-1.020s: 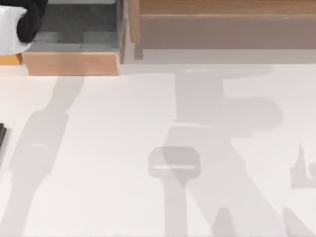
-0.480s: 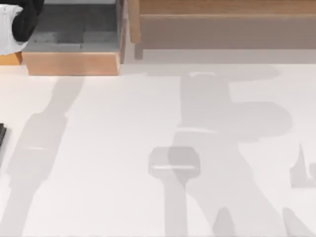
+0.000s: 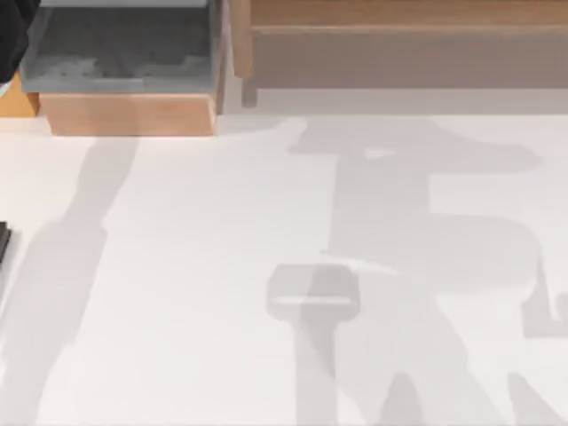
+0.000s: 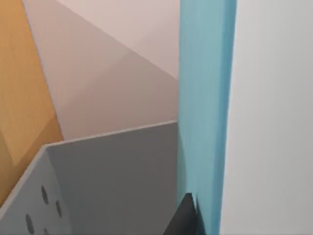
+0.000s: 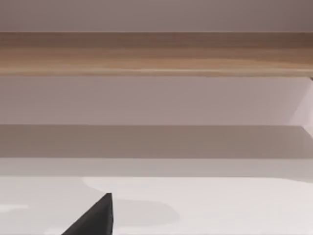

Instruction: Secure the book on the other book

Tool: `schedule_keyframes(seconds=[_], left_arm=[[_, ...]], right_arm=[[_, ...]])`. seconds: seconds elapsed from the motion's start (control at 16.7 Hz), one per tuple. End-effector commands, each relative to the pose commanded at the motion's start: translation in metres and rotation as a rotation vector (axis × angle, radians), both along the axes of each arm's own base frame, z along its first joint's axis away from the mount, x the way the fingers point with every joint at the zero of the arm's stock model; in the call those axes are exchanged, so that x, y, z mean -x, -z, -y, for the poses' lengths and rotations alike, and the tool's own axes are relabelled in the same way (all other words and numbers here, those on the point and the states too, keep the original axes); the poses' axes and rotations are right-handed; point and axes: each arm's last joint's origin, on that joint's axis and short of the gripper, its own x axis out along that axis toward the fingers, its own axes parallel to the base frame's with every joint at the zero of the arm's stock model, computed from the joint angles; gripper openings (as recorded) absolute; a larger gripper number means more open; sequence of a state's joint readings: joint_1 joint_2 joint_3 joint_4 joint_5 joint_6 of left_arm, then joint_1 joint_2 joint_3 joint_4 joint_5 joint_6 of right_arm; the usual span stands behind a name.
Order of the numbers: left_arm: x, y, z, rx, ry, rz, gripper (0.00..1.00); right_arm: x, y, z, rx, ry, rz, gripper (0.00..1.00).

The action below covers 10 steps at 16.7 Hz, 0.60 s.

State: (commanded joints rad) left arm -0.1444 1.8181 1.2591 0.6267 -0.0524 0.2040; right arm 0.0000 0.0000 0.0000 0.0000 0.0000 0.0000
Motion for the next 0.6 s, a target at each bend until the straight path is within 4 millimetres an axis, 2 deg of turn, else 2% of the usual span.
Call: schedule_keyframes(seconds=[0.36, 0.6], left_arm=[[0.059, -0.022, -0.036, -0.381, 0.027, 0.105, 0.00], [0.096, -0.010, -0.067, -0.693, 0.029, 0.115, 0.00]], right_arm=[[0.000, 0.000, 0.000, 0.000, 0.000, 0.000, 1.00], [0.000, 0.000, 0.000, 0.000, 0.000, 0.000, 1.00]])
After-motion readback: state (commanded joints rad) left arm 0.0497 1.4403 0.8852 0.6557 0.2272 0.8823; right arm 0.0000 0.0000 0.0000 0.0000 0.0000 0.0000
